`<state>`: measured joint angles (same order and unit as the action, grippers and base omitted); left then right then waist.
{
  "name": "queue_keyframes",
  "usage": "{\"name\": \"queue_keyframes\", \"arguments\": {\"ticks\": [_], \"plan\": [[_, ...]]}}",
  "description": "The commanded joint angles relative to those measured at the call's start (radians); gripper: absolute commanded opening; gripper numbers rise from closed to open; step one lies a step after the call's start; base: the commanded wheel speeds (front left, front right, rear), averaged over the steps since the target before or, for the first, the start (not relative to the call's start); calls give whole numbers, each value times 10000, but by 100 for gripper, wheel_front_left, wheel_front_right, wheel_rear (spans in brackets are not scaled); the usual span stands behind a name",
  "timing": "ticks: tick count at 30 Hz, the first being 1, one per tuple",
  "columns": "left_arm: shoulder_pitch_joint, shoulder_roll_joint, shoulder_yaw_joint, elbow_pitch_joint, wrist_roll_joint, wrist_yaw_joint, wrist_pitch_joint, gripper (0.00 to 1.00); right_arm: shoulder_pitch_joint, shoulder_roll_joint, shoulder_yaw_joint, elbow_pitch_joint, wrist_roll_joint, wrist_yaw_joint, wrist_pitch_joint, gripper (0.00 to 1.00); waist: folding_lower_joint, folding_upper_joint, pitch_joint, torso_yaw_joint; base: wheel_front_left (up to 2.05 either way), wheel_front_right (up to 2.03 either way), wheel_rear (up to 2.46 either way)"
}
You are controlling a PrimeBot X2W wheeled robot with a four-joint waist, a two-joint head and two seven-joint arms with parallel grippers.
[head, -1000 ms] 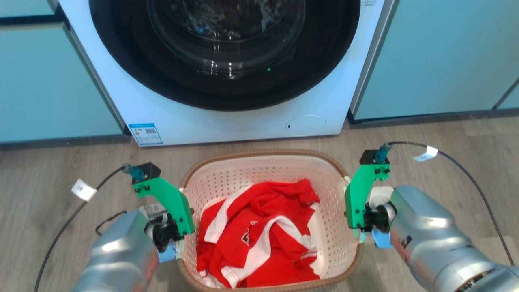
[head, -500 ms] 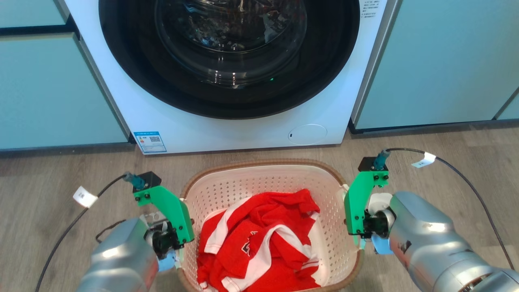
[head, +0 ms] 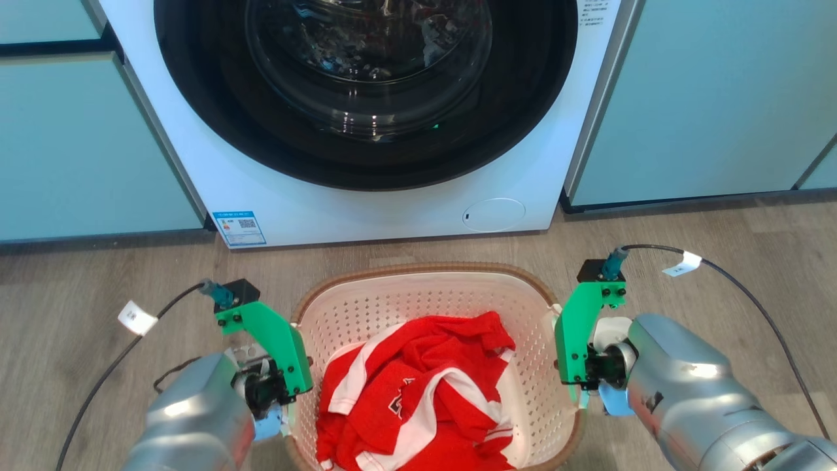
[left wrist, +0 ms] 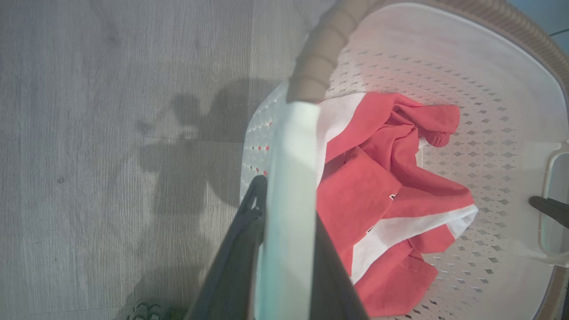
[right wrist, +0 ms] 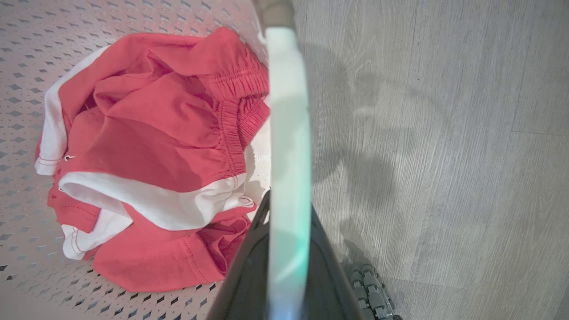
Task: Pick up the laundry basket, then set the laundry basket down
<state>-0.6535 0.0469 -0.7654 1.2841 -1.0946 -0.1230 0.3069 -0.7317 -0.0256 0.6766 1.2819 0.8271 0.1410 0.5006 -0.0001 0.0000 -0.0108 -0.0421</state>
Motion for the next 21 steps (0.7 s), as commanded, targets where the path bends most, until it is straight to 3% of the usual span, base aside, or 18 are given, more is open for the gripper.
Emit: {"name": "queue_keyframes", "arguments": {"ticks": [1, 21], "plan": [[-540, 543, 303, -104, -188, -77, -45, 0, -142, -247, 143, 67, 1, -103, -44, 0, 1, 0, 0, 10, 0, 0, 0], [-518, 525, 179, -41, -385, -77, 20, 0, -168, -247, 433, 80, 384, -103, -64, 0, 1, 0, 53, 58, 0, 0, 0]]}}
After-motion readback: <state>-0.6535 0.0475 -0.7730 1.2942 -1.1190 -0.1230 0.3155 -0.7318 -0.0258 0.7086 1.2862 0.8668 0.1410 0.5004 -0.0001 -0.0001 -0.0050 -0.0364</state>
